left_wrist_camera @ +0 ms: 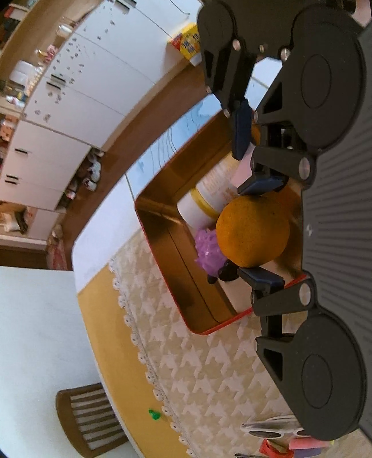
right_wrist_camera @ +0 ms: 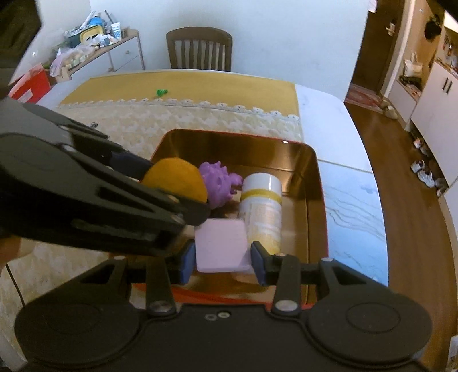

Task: Organize rigid objects
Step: 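Carry the orange with the left tool while the right tool carries the note pad to the tin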

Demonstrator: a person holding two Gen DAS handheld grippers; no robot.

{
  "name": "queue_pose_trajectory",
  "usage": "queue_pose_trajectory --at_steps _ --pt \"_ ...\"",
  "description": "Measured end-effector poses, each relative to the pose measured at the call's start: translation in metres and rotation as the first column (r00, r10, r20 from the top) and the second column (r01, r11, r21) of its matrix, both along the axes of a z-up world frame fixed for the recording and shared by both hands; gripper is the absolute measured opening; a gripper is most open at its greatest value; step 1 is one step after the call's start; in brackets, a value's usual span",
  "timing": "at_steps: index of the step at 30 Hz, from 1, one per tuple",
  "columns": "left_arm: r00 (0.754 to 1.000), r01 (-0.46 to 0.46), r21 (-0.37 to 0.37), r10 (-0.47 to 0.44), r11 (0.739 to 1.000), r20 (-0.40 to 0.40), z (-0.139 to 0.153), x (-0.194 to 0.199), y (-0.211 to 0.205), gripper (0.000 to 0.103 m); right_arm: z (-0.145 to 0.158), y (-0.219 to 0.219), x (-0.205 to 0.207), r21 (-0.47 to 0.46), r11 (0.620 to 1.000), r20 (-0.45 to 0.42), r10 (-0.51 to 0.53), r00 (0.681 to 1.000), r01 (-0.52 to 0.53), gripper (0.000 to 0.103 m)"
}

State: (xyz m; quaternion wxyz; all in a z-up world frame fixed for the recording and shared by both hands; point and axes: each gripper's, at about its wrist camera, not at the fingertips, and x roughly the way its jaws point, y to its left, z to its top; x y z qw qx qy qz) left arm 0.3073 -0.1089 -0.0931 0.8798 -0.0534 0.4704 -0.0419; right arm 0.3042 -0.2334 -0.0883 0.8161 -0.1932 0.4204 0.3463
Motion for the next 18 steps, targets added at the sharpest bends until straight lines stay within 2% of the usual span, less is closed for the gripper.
queue_pose_trajectory --at_steps 1,2,5,6,7,15,18 --pt "1.0 -0.008 -0.005 0.008 1.0 -0.008 -0.002 0.002 0.0 0.053 0.0 0.0 0.001 -0.007 1.0 0.011 0.013 1.0 -0.013 0.039" --pt "1.0 -0.015 -0.01 0.015 1.0 -0.016 -0.004 0.005 0.001 0.053 -0.001 0.0 0.003 -0.014 1.0 0.014 0.019 1.0 -0.019 0.031" --pt "1.0 -0.023 0.009 0.024 1.0 -0.021 -0.008 0.01 -0.001 0.053 -0.006 -0.002 0.01 -0.023 0.999 -0.007 0.028 1.0 -0.028 0.023" --pt "0.999 -0.023 0.009 0.023 1.0 -0.022 -0.009 0.013 -0.001 0.053 -0.009 -0.003 0.011 -0.033 0.999 -0.014 0.024 1.0 -0.025 0.014" --pt "0.999 -0.022 0.008 0.022 1.0 -0.026 -0.01 0.014 -0.002 0.053 -0.013 -0.004 0.013 -0.041 0.999 -0.022 0.024 0.999 -0.025 0.009" --pt "0.996 -0.028 0.009 0.029 1.0 -0.079 -0.03 0.024 -0.007 0.053 -0.024 -0.016 0.024 -0.04 0.999 -0.067 0.007 0.998 -0.01 0.011" --pt "0.997 -0.021 0.025 0.023 0.999 -0.072 -0.033 0.027 -0.01 0.053 -0.025 -0.018 0.025 -0.029 1.0 -0.078 0.009 0.997 -0.011 0.012"
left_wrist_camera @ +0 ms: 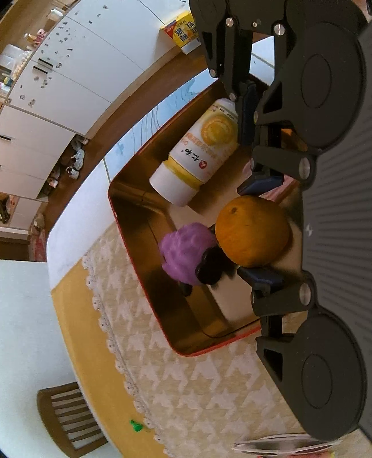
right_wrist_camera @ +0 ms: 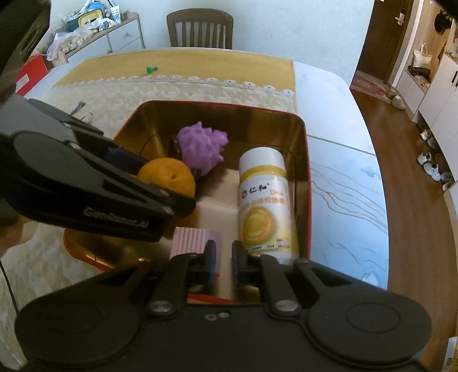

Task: Organize rigid objects
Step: 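Carry the orange with the left tool while the right tool carries the note pad to the tin, then open the left tool to release the orange while the right tool releases the note pad in the tin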

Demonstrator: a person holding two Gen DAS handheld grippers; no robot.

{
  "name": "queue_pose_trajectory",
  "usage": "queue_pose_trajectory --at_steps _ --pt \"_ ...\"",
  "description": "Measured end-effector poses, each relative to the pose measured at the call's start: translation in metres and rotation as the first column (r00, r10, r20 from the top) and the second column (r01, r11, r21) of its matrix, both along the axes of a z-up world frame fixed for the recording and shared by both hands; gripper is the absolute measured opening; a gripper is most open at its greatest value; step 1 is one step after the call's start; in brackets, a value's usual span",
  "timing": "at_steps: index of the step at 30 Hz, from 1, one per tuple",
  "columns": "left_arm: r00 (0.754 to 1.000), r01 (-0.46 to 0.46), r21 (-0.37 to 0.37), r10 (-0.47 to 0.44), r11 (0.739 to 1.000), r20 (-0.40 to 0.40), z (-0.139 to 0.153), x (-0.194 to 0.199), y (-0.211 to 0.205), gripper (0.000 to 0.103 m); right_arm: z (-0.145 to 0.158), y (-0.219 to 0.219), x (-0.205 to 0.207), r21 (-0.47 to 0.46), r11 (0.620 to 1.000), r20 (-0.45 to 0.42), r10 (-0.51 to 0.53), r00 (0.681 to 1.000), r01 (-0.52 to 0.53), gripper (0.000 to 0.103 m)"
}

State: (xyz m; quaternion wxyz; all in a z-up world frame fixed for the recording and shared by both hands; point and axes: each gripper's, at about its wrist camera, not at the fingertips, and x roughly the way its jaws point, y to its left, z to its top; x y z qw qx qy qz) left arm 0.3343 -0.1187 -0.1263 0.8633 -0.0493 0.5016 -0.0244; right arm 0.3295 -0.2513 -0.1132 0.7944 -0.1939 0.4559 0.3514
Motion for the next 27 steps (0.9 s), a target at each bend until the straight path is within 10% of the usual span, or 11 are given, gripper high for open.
queue_pose_trajectory --at_steps 27 --pt "0.992 0.013 0.014 -0.014 1.0 0.129 0.032 -0.03 0.012 0.059 0.028 -0.007 -0.015 0.082 0.995 -0.022 -0.057 0.998 0.059 0.052"
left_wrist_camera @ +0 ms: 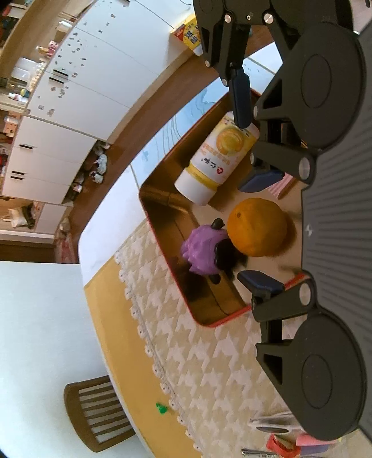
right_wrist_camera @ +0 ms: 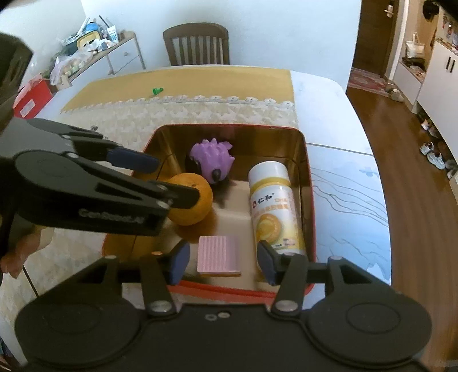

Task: Organize rigid objects
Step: 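Open the left tool to release the orange while the right tool releases the note pad in the tin, then grasp the tape roll with the left tool while the right tool grasps the small blue-labelled cup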

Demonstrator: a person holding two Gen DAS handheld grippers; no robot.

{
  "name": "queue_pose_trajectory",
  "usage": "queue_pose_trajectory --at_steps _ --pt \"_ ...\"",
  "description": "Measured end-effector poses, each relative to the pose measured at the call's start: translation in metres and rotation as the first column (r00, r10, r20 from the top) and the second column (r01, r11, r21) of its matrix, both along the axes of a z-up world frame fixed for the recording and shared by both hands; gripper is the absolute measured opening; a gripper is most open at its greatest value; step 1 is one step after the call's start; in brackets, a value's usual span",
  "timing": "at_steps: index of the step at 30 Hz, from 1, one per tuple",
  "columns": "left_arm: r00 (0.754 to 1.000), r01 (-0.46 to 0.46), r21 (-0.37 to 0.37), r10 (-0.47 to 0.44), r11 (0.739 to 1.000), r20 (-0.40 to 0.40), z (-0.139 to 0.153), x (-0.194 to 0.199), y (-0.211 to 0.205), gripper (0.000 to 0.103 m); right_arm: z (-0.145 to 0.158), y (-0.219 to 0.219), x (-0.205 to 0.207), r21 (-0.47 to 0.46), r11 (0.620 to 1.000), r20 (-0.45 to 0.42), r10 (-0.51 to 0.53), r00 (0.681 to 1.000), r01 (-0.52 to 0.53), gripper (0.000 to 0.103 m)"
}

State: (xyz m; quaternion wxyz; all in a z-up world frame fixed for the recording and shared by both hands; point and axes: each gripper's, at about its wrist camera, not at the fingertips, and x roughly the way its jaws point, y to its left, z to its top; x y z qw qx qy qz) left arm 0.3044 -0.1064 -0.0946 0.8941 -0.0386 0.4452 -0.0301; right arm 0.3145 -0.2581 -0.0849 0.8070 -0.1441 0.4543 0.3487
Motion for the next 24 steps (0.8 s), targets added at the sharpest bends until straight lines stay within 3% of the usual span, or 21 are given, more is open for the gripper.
queue_pose_trajectory --at_steps 10,13,24 --pt "0.996 0.021 0.026 -0.023 0.999 0.082 0.021 -0.035 0.017 0.06 0.014 0.007 -0.019 0.012 0.998 0.031 -0.065 0.997 0.065 0.063" --pt "0.995 0.022 0.022 -0.024 1.0 0.094 0.026 -0.045 0.026 0.066 0.017 0.013 -0.026 0.013 0.997 0.041 -0.076 0.996 0.076 0.064" --pt "0.986 -0.001 0.016 -0.002 1.0 0.167 0.042 -0.094 0.071 0.072 0.032 0.045 -0.06 0.052 0.992 0.066 -0.117 0.991 0.114 0.085"
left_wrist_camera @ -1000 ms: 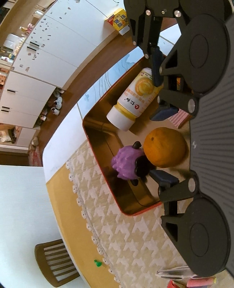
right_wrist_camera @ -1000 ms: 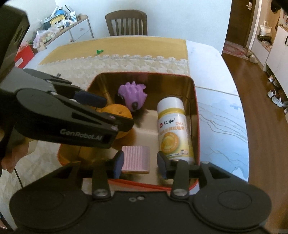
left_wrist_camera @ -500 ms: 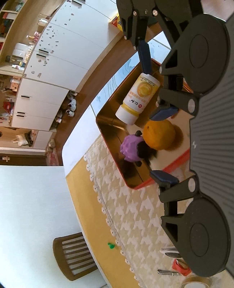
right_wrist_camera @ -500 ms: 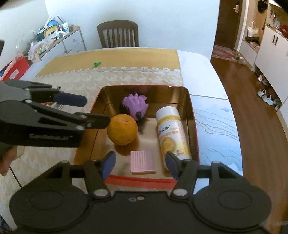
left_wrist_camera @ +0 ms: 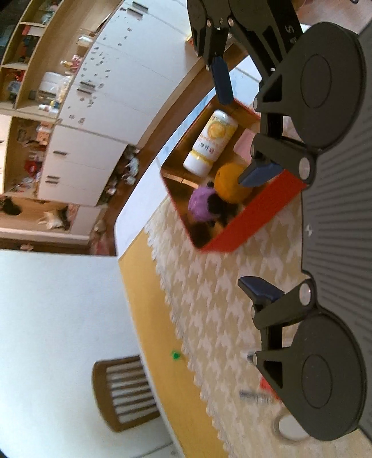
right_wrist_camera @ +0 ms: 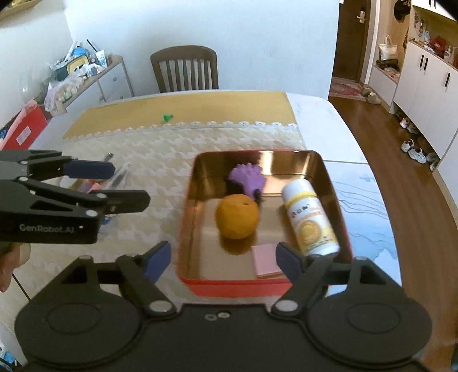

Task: Organize rigid objects
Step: 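Grasp the tape roll with the left tool while the right tool grasps the small blue-labelled cup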

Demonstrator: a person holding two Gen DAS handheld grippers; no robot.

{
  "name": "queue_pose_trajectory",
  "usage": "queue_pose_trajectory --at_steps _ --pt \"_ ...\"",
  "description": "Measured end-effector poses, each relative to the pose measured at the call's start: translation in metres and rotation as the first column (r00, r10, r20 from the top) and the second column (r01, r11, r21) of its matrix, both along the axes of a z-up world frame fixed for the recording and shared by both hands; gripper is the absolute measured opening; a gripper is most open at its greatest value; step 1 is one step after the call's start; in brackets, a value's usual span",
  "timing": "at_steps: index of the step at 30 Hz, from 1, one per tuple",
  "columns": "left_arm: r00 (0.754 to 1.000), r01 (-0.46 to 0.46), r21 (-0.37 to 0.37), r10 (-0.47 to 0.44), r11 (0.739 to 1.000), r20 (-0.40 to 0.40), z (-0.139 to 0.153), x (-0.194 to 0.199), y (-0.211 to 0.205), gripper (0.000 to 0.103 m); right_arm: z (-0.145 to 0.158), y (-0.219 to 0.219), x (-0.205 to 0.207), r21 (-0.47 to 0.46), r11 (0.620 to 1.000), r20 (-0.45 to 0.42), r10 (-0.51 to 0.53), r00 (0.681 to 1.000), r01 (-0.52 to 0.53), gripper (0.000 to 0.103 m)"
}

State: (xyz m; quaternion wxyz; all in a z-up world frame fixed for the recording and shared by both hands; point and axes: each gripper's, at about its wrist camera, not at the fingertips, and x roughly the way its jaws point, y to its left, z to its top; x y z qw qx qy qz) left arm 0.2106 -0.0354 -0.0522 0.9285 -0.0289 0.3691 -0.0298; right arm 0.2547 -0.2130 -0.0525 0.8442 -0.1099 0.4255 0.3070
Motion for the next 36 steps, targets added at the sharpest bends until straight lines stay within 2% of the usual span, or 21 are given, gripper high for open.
queue_pose_trajectory --at_steps 2,9,11,17,24,36 --pt "1.0 -0.012 0.006 0.011 1.0 0.029 0.004 -0.011 0.009 0.077 0.002 0.008 -0.007 0.008 1.0 0.019 0.007 1.0 -0.007 0.089" --pt "0.997 -0.042 0.011 0.041 0.999 0.063 0.009 -0.04 0.044 0.082 0.006 0.036 -0.03 0.053 0.998 0.049 0.022 0.999 -0.024 0.098" --pt "0.994 -0.073 0.001 0.073 0.997 0.076 0.009 -0.049 0.057 0.082 0.007 0.044 -0.037 0.072 0.997 0.055 0.031 0.998 -0.035 0.102" --pt "0.973 -0.194 -0.003 0.193 0.981 0.127 0.005 -0.072 0.101 0.085 0.001 0.074 -0.052 0.072 0.996 0.061 0.054 0.997 -0.058 0.103" --pt "0.96 -0.263 0.002 0.262 0.965 0.099 -0.011 -0.08 0.149 0.085 -0.012 0.104 -0.061 0.06 0.996 0.035 0.056 0.998 -0.058 0.103" --pt "0.941 -0.338 0.054 0.338 0.94 -0.006 -0.068 -0.065 0.198 0.085 -0.046 0.156 -0.059 -0.024 0.994 0.003 0.108 0.994 -0.108 0.102"
